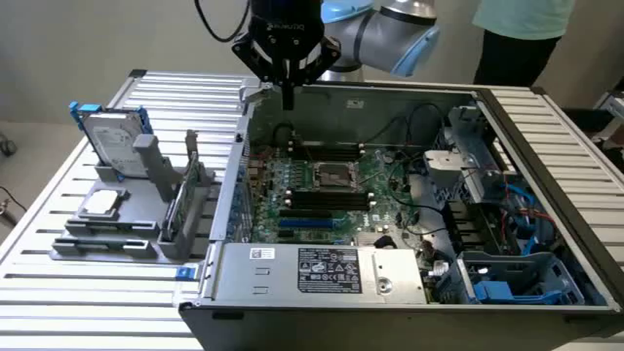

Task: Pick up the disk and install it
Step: 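Reach for the disk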

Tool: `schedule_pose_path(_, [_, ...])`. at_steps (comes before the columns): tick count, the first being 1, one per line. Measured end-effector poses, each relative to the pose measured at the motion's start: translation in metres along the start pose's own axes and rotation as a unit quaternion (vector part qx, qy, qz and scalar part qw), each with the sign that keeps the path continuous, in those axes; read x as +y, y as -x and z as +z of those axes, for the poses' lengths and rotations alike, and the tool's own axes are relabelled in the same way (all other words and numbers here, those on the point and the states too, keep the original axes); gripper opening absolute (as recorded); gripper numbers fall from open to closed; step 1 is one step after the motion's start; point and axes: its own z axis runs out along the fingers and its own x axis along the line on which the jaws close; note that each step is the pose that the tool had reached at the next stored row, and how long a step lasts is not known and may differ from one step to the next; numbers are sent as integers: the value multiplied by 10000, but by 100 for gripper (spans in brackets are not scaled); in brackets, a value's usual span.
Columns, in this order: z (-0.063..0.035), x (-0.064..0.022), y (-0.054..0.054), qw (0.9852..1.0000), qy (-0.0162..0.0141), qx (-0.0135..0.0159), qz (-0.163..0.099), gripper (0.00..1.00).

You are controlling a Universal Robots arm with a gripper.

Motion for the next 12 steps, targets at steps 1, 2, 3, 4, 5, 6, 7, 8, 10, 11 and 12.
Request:
schedule_pose_path(1, [0, 0, 0, 10000, 0, 0, 0, 11])
schedule_pose_path(2, [0, 0, 0, 10000, 0, 0, 0, 11])
schedule_pose_path(3, [0, 0, 0, 10000, 0, 0, 0, 11])
schedule_pose_path(4, [0, 0, 0, 10000, 0, 0, 0, 11])
schedule_pose_path(5, [0, 0, 0, 10000, 0, 0, 0, 11])
schedule_pose_path(6, [0, 0, 0, 10000, 0, 0, 0, 11])
schedule_pose_path(7, [0, 0, 0, 10000, 0, 0, 0, 11])
schedule_pose_path(8, [0, 0, 0, 10000, 0, 0, 0, 11])
schedule_pose_path(10, [0, 0, -1, 10000, 0, 0, 0, 11])
schedule_pose_path(11, [-1, -2, -32, 10000, -1, -3, 0, 11])
schedule_pose_path(12, [-2, -5, -77, 10000, 1, -8, -1, 11])
